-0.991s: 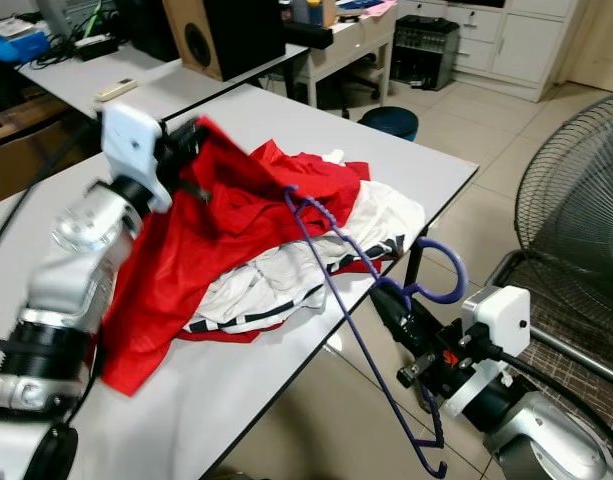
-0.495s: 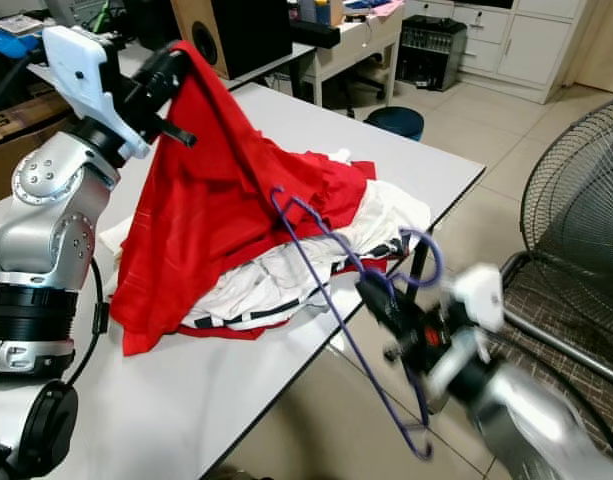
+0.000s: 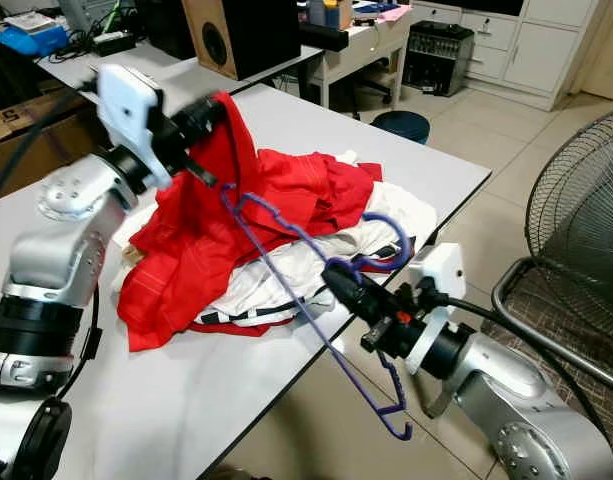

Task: Hang hanger

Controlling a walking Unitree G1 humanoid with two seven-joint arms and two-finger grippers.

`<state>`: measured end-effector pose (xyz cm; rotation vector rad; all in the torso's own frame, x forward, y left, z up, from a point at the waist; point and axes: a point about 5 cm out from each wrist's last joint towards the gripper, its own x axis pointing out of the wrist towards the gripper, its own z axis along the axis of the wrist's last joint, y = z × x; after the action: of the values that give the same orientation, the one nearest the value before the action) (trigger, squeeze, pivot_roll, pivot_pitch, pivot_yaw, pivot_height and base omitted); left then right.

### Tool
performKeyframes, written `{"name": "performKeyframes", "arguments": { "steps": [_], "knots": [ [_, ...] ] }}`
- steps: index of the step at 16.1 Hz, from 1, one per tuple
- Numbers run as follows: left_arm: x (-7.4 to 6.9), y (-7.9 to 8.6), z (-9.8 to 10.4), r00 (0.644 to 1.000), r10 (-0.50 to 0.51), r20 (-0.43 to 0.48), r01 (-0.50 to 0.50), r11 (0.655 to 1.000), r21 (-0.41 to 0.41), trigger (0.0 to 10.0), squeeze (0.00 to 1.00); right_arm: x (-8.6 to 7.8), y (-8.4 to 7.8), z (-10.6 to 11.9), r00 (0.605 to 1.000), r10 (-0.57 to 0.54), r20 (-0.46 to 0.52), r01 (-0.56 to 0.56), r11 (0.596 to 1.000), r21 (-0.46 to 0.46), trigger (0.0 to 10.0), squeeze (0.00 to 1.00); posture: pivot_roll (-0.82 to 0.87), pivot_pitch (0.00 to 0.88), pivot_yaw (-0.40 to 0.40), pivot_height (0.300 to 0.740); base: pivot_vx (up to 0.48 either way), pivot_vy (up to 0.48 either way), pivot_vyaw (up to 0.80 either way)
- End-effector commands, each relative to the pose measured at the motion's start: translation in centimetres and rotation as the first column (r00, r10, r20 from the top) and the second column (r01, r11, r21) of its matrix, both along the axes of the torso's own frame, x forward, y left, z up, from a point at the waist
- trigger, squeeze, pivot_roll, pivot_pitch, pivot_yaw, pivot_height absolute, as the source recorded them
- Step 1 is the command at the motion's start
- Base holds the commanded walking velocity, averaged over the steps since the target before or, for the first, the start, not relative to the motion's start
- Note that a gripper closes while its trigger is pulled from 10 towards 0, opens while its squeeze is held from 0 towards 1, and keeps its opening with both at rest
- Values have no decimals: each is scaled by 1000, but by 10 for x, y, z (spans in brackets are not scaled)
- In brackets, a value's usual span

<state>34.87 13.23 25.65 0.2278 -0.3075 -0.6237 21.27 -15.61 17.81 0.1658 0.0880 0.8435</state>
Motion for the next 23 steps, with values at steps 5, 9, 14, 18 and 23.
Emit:
{"name": "performKeyframes", "arguments": {
  "steps": [5, 9, 14, 18, 23],
  "knots": [
    [3, -3, -8, 997, 58, -55, -54, 996, 71, 0, 0, 16, 2, 11, 975, -190, 114, 208, 962, -175, 10000, 0, -60, 0, 108, 740, 0, 0, 0],
    [1, -7, -6, 997, 43, -68, -39, 997, 64, 0, 0, 20, 13, 9, 968, -228, 101, 241, 961, -135, 10000, 0, -59, 5, 114, 740, 0, 0, 0],
    [-13, -28, 5, 986, -132, -106, 129, 991, -35, 0, 0, 47, 26, 8, 979, -198, 58, 201, 978, -59, 10000, 0, -55, 7, 120, 740, 0, 0, 0],
    [-17, -25, 23, 979, -176, -105, 163, 979, -125, 0, 0, 71, 23, 12, 962, -274, -2, 274, 962, 9, 10000, 0, -38, 4, 105, 740, 0, 0, 0],
    [-15, -13, 38, 991, -109, -78, 89, 971, -220, 0, 0, 76, 24, -10, 927, -318, -200, 323, 946, -9, 10000, 0, -33, 3, 101, 740, 0, 0, 0]
  ]
}}
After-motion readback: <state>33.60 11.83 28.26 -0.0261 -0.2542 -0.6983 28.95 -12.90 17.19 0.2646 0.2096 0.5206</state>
